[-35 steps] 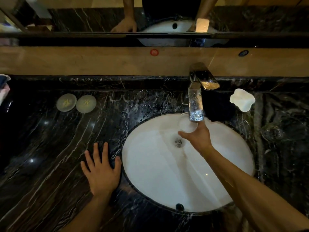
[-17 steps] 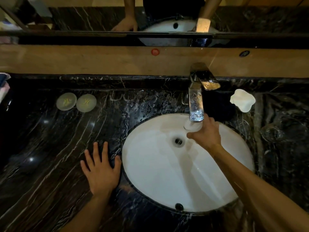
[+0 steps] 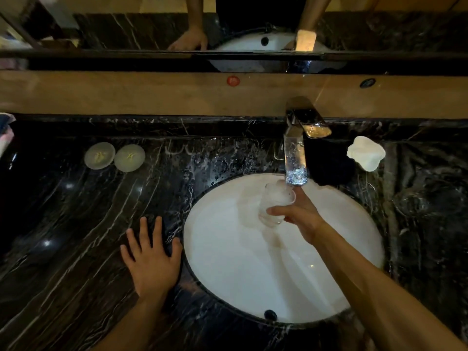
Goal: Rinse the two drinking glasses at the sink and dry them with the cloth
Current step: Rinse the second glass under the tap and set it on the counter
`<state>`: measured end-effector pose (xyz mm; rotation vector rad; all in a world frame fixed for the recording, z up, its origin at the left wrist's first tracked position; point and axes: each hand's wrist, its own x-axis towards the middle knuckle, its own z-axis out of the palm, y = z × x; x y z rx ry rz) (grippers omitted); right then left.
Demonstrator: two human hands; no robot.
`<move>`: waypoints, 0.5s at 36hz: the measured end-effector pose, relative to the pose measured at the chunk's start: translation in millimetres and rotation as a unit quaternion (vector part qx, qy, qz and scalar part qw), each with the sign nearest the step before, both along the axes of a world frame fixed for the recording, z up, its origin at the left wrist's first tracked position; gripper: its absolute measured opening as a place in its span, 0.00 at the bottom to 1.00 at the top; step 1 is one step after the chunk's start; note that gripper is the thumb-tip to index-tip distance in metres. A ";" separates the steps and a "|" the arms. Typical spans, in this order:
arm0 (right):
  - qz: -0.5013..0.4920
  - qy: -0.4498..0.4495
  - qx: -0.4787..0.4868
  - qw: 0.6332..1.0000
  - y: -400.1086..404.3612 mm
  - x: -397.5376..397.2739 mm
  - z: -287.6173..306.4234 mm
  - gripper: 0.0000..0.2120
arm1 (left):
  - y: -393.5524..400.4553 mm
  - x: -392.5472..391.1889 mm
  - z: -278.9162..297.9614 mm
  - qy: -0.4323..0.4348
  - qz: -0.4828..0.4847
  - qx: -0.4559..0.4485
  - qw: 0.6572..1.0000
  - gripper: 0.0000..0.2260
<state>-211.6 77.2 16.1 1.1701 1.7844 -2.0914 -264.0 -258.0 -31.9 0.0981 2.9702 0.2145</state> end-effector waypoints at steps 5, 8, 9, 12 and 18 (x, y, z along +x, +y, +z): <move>-0.009 0.018 0.110 0.994 -7.2 -3.4 -4.9 0.39 | 0.9 -0.2 1.1 0.000 0.004 0.000 1.000 0.33; -0.012 0.011 0.173 0.985 -5.5 -4.2 -5.5 0.40 | 0.3 -0.5 0.6 -0.002 0.005 -0.001 1.000 0.33; -0.010 0.012 0.196 0.980 -4.0 -4.2 -5.4 0.39 | 0.0 -0.7 0.5 -0.002 0.005 -0.003 1.000 0.33; 0.006 0.012 0.274 0.962 1.6 -2.2 -1.8 0.39 | -0.2 -0.8 -0.1 -0.002 0.003 -0.003 1.000 0.33; 0.092 -0.029 0.375 0.922 17.5 7.8 -1.9 0.43 | -0.2 -0.3 -0.1 0.003 0.001 -0.001 1.000 0.33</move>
